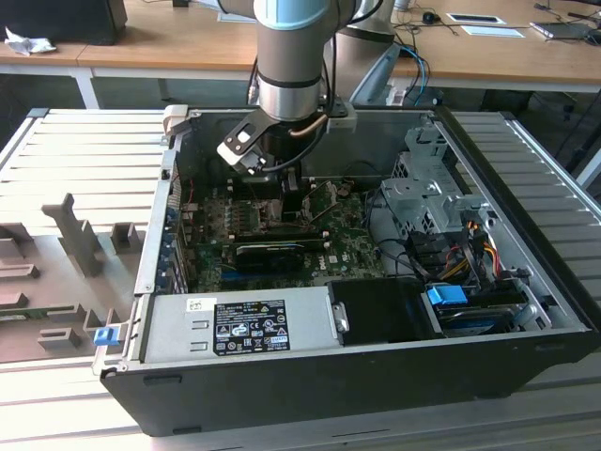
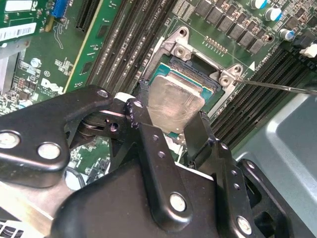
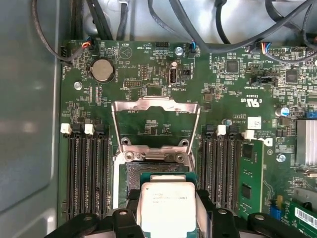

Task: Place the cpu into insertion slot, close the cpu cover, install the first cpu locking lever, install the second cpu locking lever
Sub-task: 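Place the cpu into insertion slot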

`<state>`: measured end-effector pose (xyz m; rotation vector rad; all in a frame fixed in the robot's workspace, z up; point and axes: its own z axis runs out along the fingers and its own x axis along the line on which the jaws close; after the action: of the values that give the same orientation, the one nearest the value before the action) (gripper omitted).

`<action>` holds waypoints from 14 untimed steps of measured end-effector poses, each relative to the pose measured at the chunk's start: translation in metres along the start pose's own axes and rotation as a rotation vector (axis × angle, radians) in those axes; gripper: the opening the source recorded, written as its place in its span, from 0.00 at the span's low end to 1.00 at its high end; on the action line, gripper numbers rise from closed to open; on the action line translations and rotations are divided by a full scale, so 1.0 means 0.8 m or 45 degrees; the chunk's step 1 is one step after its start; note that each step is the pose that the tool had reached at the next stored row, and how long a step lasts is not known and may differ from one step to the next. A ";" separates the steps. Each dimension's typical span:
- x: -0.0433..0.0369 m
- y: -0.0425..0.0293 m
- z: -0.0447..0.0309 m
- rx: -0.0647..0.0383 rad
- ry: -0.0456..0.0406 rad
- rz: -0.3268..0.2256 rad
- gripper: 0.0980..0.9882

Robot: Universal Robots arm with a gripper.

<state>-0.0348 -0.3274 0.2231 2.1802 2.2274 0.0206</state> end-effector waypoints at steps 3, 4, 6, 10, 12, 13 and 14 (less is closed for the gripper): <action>0.000 -0.0002 0.0011 0.000 0.000 0.000 0.48; 0.000 -0.0002 0.0019 0.000 0.000 0.000 0.48; 0.000 -0.0002 0.0030 0.000 0.000 0.000 0.48; 0.000 -0.0003 0.0058 0.000 0.000 0.001 0.48; 0.001 -0.0004 0.0077 0.000 0.000 0.001 0.48; 0.003 -0.0004 0.0096 0.000 0.000 0.000 0.48; 0.006 -0.0003 0.0107 0.000 0.000 0.001 0.48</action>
<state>-0.0350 -0.3231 0.2145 2.1805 2.2268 0.0207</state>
